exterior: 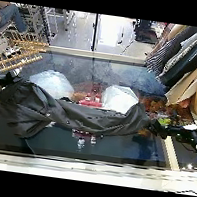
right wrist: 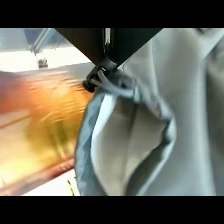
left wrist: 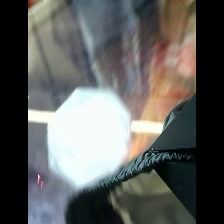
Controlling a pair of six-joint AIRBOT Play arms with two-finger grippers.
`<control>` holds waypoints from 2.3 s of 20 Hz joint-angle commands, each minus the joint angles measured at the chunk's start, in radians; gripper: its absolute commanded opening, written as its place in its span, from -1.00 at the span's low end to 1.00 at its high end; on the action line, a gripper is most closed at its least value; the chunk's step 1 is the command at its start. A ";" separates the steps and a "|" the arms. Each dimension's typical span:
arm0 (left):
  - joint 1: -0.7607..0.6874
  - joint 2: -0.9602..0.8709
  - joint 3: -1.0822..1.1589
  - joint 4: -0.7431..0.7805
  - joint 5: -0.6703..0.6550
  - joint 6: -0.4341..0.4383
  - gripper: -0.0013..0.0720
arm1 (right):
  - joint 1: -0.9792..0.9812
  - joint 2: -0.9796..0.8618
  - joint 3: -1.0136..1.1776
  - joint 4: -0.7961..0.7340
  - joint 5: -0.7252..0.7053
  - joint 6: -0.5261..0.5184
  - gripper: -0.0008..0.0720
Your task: Fold the clothes and pants, and hang the long-sleeved shirts on hangers.
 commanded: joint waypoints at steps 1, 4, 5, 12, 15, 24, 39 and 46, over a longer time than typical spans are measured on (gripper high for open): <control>0.051 0.098 0.018 -0.070 -0.180 0.045 -0.93 | -0.060 0.157 0.051 0.007 0.142 0.039 -0.92; 0.150 0.291 0.050 -0.207 -0.217 -0.013 -0.93 | -0.171 0.341 0.219 0.030 0.242 0.103 -0.92; 0.190 0.357 0.064 -0.307 -0.211 -0.025 -0.93 | -0.215 0.400 0.300 0.044 0.257 0.115 -0.92; 0.598 0.781 0.094 -1.051 0.061 -0.024 -0.93 | -0.515 0.579 0.982 -0.021 0.164 0.164 -0.92; 0.810 0.852 0.094 -1.233 0.151 -0.024 -0.93 | -0.588 0.570 1.155 -0.103 0.020 0.166 -0.93; 0.734 0.822 0.089 -0.523 0.113 -0.150 -0.93 | -0.565 0.439 1.150 0.092 0.356 0.121 -0.93; 0.270 0.683 -0.513 0.054 0.406 -0.082 -0.93 | 0.043 0.266 0.398 -0.459 0.125 0.348 -0.93; -0.007 0.256 -0.296 -0.080 0.801 -0.057 -0.91 | 0.231 -0.281 0.558 -0.391 -0.479 0.555 -0.91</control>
